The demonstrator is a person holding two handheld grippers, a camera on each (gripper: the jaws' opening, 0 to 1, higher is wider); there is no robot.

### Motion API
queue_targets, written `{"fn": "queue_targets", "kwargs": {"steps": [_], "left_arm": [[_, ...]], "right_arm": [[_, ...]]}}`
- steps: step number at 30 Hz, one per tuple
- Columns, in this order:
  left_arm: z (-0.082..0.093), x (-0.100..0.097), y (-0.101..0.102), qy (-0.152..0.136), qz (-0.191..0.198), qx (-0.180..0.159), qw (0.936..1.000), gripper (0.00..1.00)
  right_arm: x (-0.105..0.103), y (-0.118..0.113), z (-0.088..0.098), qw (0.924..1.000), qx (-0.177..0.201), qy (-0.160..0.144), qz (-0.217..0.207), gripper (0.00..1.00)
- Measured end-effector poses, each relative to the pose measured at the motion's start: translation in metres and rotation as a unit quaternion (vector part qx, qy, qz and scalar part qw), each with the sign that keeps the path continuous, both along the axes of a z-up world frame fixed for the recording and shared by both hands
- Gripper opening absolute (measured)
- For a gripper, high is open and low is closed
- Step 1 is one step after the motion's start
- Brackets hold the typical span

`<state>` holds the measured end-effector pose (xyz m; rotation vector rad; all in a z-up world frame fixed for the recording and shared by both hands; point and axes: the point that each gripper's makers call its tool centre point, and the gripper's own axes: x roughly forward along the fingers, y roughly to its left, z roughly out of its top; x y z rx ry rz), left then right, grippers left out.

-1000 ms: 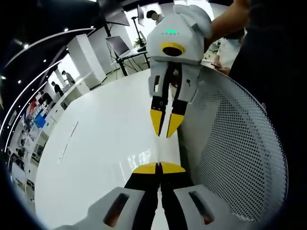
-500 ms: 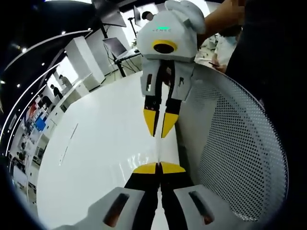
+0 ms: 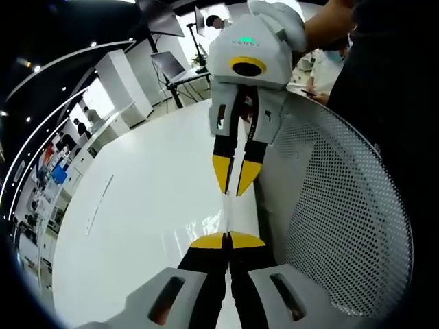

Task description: Open the resealable bag by pulling the two sides of the seal apart until the entire bag opening is separated and visibly accessible.

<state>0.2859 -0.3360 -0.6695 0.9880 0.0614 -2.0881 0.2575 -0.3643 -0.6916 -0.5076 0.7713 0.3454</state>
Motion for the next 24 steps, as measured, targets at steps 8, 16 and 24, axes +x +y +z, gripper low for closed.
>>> {"fn": "queue_targets", "kwargs": {"steps": [8,16,24], "left_arm": [[0.001,0.0,0.0,0.001,0.001,0.0,1.0,0.0],[0.003,-0.003,0.0,0.002,-0.005,-0.003,1.0,0.0],[0.0,-0.006,-0.004,-0.003,-0.005,0.003,1.0,0.06]], "right_arm": [[-0.004,0.003,-0.008,0.9999,-0.002,0.013,0.01,0.0],[-0.002,0.011,-0.014,0.9995,0.003,0.02,0.023,0.0],[0.002,0.018,-0.019,0.9988,-0.009,0.026,0.039,0.0]]}}
